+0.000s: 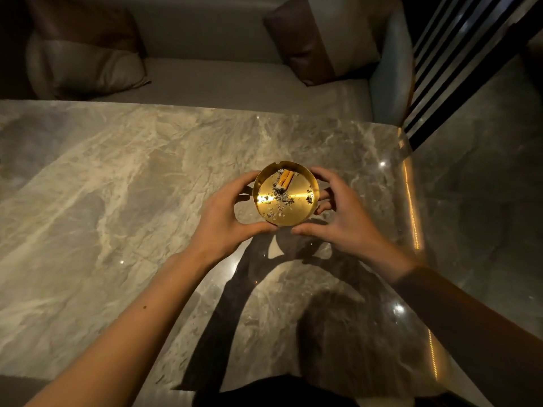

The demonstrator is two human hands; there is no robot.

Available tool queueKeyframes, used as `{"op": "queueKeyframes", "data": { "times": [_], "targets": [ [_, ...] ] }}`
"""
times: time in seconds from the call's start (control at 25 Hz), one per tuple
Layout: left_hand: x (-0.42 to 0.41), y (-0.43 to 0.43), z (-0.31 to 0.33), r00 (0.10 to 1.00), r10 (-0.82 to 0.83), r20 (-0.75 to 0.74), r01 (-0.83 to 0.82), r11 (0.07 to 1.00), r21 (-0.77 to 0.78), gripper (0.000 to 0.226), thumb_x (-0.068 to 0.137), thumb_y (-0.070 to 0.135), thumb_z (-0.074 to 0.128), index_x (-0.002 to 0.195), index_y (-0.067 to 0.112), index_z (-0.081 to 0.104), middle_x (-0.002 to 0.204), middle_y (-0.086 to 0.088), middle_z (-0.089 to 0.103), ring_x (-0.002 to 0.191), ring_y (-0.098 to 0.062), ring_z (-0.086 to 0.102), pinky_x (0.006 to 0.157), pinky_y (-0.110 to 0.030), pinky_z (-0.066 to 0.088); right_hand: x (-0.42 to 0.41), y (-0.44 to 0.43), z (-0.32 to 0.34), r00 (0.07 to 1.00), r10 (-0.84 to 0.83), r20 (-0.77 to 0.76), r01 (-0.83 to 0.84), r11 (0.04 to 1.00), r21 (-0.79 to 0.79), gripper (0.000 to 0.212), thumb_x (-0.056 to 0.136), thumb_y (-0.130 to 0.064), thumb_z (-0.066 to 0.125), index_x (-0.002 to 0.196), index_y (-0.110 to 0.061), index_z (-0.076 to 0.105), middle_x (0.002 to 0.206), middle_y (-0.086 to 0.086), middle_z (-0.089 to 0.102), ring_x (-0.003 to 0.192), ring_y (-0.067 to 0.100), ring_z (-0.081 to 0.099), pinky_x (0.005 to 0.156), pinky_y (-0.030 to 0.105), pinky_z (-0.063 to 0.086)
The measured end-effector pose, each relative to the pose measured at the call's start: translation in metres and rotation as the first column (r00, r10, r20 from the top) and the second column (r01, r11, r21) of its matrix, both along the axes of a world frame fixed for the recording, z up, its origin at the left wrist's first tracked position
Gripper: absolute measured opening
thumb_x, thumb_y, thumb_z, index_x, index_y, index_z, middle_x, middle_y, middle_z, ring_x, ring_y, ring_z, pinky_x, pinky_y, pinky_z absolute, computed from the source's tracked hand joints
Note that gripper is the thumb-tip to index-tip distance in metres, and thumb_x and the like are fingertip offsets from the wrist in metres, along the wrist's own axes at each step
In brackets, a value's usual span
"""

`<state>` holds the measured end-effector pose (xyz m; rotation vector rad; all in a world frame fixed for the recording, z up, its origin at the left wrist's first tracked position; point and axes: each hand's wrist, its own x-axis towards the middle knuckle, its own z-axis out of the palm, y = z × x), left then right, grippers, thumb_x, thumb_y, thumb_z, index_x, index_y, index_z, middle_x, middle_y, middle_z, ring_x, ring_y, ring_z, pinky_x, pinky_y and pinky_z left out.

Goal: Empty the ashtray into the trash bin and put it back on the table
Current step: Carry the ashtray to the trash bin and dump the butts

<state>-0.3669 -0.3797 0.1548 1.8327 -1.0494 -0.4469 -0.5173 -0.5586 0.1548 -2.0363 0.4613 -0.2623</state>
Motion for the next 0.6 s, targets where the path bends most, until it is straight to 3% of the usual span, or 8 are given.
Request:
{"op": "queueKeyframes", "data": {
  "times": [0.16,0.36,0.52,0.6],
  "targets": [
    [0.015,-0.010,-0.004,0.997,-0.071,-0.016,0.071,0.997,0.019,0.088,0.061,0.046,0.084,0.139,0.030,0.046,0.132,0.013,0.058,0.116,-0.005,0.058,0.100,-0.030,0.050,0.001,0.000,0.003,0.998,-0.061,-0.010,0.060,0.997,-0.039,0.102,0.059,-0.029,0.092,0.144,-0.026,0.037,0.133,-0.009,0.043,0.107,0.008,0.054,0.083,0.022,0.054],
    [0.022,-0.020,-0.009,0.992,-0.124,-0.015,0.124,0.992,0.037,0.091,0.060,0.044,0.086,0.140,0.028,0.046,0.132,0.009,0.059,0.117,-0.008,0.058,0.101,-0.032,0.049,-0.002,0.003,0.003,0.994,-0.104,0.013,0.104,0.994,-0.013,0.096,0.060,-0.027,0.092,0.137,-0.038,0.036,0.127,-0.028,0.039,0.106,-0.011,0.048,0.078,0.011,0.049],
    [0.006,-0.030,-0.009,0.990,-0.134,-0.042,0.135,0.991,0.024,0.088,0.061,0.037,0.088,0.139,0.024,0.048,0.128,0.016,0.057,0.117,-0.005,0.057,0.101,-0.028,0.048,-0.017,-0.007,-0.003,0.994,-0.110,-0.009,0.110,0.994,-0.006,0.097,0.060,-0.028,0.091,0.141,-0.035,0.036,0.131,-0.020,0.040,0.109,-0.002,0.050,0.077,0.018,0.053],
    [-0.009,-0.042,-0.009,0.989,-0.140,-0.041,0.141,0.990,0.026,0.087,0.061,0.045,0.084,0.138,0.027,0.048,0.126,0.024,0.055,0.116,0.001,0.055,0.100,-0.024,0.047,-0.031,-0.017,-0.005,0.994,-0.112,-0.007,0.112,0.993,0.033,0.096,0.061,-0.026,0.091,0.140,-0.036,0.036,0.130,-0.025,0.039,0.108,-0.010,0.048,0.077,0.014,0.051]
  ]
}}
